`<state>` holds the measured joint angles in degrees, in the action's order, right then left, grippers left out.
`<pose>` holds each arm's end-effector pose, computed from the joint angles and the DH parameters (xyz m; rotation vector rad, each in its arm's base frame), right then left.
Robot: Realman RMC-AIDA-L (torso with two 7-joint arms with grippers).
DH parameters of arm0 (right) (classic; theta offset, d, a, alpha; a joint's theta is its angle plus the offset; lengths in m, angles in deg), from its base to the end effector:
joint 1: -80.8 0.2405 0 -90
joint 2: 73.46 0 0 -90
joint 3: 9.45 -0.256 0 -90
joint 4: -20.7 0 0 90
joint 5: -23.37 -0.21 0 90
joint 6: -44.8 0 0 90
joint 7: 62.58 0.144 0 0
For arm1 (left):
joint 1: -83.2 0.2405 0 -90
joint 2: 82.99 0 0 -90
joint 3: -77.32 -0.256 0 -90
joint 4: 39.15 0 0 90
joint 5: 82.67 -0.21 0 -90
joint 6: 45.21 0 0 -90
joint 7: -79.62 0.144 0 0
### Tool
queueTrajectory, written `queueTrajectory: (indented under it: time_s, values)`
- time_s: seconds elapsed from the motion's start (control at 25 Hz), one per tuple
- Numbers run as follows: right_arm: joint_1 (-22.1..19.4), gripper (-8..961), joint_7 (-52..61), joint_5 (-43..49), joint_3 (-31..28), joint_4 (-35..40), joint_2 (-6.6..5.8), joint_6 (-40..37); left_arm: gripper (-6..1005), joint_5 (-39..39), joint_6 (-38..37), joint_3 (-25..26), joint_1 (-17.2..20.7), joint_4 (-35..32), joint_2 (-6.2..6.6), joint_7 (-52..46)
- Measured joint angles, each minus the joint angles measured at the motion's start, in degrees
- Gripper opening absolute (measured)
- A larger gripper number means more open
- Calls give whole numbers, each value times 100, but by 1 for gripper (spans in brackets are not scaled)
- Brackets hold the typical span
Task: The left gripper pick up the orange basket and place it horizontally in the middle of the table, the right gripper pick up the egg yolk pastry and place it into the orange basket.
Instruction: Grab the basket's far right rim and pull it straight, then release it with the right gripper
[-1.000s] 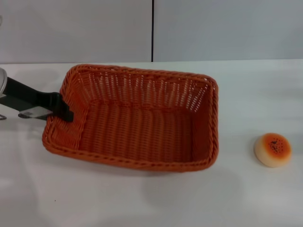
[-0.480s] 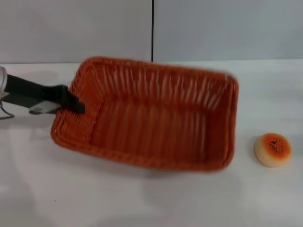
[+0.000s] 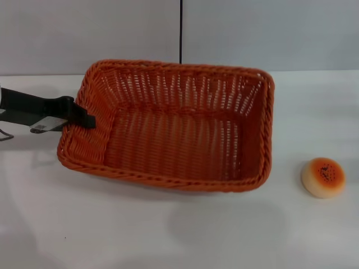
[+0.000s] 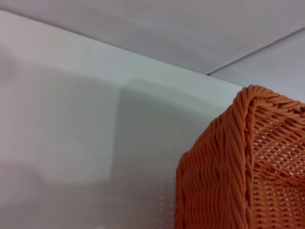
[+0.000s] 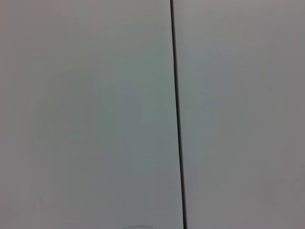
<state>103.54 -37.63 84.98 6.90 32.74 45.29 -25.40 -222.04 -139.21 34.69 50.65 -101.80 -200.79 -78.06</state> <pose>0.3787 0.3185 0.0711 -1.3984 0.5430 0.6940 -0.2601 0.3501 0.0601 -2.1166 -1.9317 -0.1996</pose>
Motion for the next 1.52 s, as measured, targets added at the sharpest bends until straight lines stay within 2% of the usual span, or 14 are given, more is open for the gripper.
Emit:
queueTrajectory:
  time_s: [0.44, 0.76, 0.84, 1.28, 1.52]
  values:
    - [15, 492, 0, 0, 0, 0, 0, 15, 184, -156, 290, -382, -5, -3, 33, 20]
    - [67, 492, 1, 0, 1, 0, 0, 23, 203, -331, 309, -386, -18, -48, 21, 54]
    - [78, 492, 0, 0, 5, 0, 0, 24, 207, -766, 355, -484, -125, -44, 32, 121]
    - [109, 492, 0, 0, 9, -7, 6, 24, 232, -707, 53, -394, -130, -152, 44, 78]
    - [146, 492, 0, -1, 9, -9, 8, 24, 461, -536, -250, -107, -140, -66, 51, 93]
